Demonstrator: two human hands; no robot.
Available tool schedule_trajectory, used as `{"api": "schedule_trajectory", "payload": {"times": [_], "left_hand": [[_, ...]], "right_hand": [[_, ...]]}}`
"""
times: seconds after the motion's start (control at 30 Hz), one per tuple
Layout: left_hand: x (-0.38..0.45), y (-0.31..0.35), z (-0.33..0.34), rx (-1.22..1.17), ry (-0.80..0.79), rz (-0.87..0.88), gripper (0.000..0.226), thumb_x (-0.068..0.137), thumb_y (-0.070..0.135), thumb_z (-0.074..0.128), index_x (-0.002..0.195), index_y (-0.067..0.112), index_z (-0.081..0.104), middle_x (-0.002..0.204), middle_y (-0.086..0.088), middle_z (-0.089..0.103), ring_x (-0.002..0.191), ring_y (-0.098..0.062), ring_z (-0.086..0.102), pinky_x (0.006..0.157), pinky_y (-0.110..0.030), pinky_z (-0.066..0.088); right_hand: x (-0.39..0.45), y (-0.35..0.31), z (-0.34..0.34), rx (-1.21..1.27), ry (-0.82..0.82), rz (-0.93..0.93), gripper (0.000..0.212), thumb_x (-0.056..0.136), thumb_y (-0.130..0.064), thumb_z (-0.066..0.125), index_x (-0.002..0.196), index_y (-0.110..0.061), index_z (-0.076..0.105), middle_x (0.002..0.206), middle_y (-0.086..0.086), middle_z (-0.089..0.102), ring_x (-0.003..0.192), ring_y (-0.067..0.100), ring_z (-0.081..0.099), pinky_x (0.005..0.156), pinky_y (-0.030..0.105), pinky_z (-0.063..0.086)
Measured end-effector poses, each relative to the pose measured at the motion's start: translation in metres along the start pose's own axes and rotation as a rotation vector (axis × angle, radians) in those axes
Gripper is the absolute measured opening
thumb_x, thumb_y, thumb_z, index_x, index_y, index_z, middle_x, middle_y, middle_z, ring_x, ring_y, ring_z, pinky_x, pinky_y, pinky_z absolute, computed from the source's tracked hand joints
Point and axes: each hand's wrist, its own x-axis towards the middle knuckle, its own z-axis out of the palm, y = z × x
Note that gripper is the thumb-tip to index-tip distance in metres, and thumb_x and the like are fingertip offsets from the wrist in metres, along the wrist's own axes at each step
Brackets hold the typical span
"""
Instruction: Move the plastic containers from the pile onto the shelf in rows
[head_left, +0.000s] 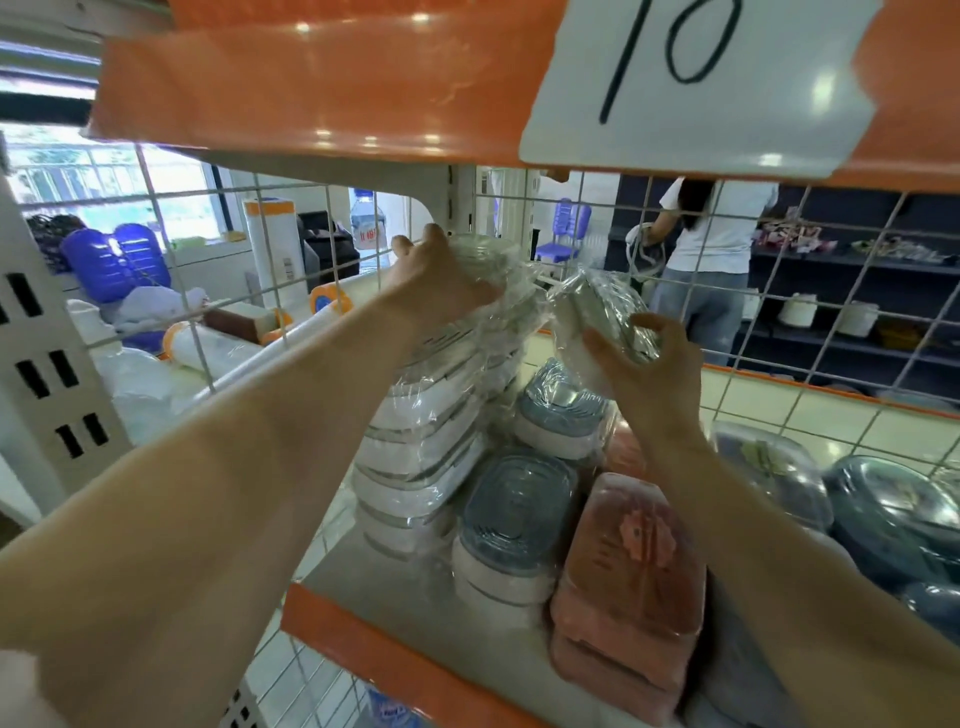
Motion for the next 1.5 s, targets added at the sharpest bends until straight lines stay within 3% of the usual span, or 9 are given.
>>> {"api": "schedule_trajectory", "payload": {"times": [0.13, 0.33, 0.5, 0.63, 0.73, 0.87, 1.07, 1.23, 1.5], "left_hand": [[0.006, 0.003, 0.002, 0.034, 0.006, 0.010, 0.094, 0.077, 0.048, 0.072, 0.143, 0.004, 0.023, 0.146, -0.021, 0.022, 0.126, -0.033, 0.041, 0.100, -0.036, 0.039], [0.007, -0.008, -0.001, -0.014, -0.007, 0.104, 0.084, 0.075, 0.047, 0.074, 0.140, 0.007, 0.038, 0.135, -0.013, 0.041, 0.115, -0.025, 0.048, 0.086, -0.024, 0.036], [0.013, -0.013, 0.004, -0.061, -0.031, 0.188, 0.080, 0.078, 0.034, 0.075, 0.142, 0.008, 0.036, 0.133, -0.009, 0.039, 0.112, -0.015, 0.044, 0.089, -0.019, 0.033], [0.015, -0.010, 0.011, -0.061, -0.011, 0.207, 0.073, 0.077, 0.031, 0.070, 0.142, 0.021, 0.039, 0.127, -0.005, 0.046, 0.113, -0.017, 0.043, 0.097, -0.026, 0.040], [0.023, -0.010, 0.014, -0.034, -0.036, 0.168, 0.092, 0.056, 0.056, 0.063, 0.140, 0.025, 0.042, 0.125, -0.006, 0.055, 0.113, -0.021, 0.054, 0.091, -0.028, 0.049], [0.020, -0.004, 0.006, 0.054, -0.104, 0.088, 0.053, 0.084, 0.042, 0.061, 0.124, 0.010, 0.051, 0.118, -0.006, 0.047, 0.097, -0.018, 0.049, 0.065, -0.018, 0.036], [0.010, -0.008, 0.001, 0.087, -0.106, 0.157, 0.062, 0.091, 0.040, 0.059, 0.141, 0.012, 0.038, 0.139, -0.017, 0.041, 0.128, -0.031, 0.039, 0.098, -0.033, 0.039], [-0.004, -0.007, 0.003, 0.137, -0.086, 0.144, 0.077, 0.087, 0.050, 0.058, 0.149, 0.024, 0.021, 0.149, -0.019, 0.022, 0.130, -0.041, 0.036, 0.096, -0.041, 0.041], [-0.028, -0.016, -0.009, 0.181, 0.095, 0.170, 0.064, 0.092, 0.041, 0.055, 0.145, 0.013, 0.031, 0.141, -0.017, 0.033, 0.124, -0.037, 0.045, 0.097, -0.044, 0.042]], "right_hand": [[-0.003, -0.001, 0.001, 0.027, -0.020, 0.019, 0.055, 0.070, -0.051, 0.076, 0.115, -0.027, 0.054, 0.126, 0.005, 0.051, 0.108, 0.017, 0.056, 0.091, 0.035, 0.052], [-0.007, -0.007, -0.001, 0.007, -0.038, 0.023, 0.052, 0.076, -0.043, 0.074, 0.119, -0.025, 0.053, 0.120, -0.004, 0.038, 0.099, 0.008, 0.045, 0.069, 0.007, 0.036], [-0.015, -0.008, 0.000, -0.003, -0.030, 0.005, 0.053, 0.074, -0.046, 0.075, 0.117, -0.024, 0.055, 0.127, 0.001, 0.047, 0.111, 0.014, 0.050, 0.093, 0.028, 0.045], [-0.019, -0.005, -0.001, -0.005, -0.020, 0.025, 0.052, 0.072, -0.049, 0.075, 0.114, -0.027, 0.055, 0.127, 0.004, 0.051, 0.110, 0.019, 0.055, 0.093, 0.039, 0.050], [-0.019, -0.002, -0.002, -0.011, -0.004, 0.027, 0.052, 0.072, -0.047, 0.076, 0.115, -0.026, 0.055, 0.125, 0.005, 0.051, 0.109, 0.019, 0.055, 0.093, 0.041, 0.050], [-0.020, -0.001, -0.002, -0.025, -0.018, 0.043, 0.052, 0.072, -0.047, 0.076, 0.114, -0.027, 0.054, 0.127, 0.003, 0.050, 0.111, 0.021, 0.055, 0.092, 0.043, 0.050], [-0.026, -0.001, -0.002, -0.020, -0.033, 0.062, 0.053, 0.072, -0.047, 0.076, 0.116, -0.027, 0.054, 0.123, 0.001, 0.046, 0.113, 0.022, 0.052, 0.097, 0.043, 0.047], [-0.031, -0.002, -0.005, -0.019, -0.039, 0.069, 0.056, 0.067, -0.055, 0.075, 0.113, -0.031, 0.054, 0.124, 0.002, 0.050, 0.110, 0.022, 0.055, 0.095, 0.044, 0.049], [-0.052, -0.019, -0.007, -0.022, 0.015, 0.084, 0.052, 0.073, -0.049, 0.074, 0.116, -0.027, 0.054, 0.122, -0.001, 0.048, 0.104, 0.015, 0.053, 0.087, 0.029, 0.046]]}}
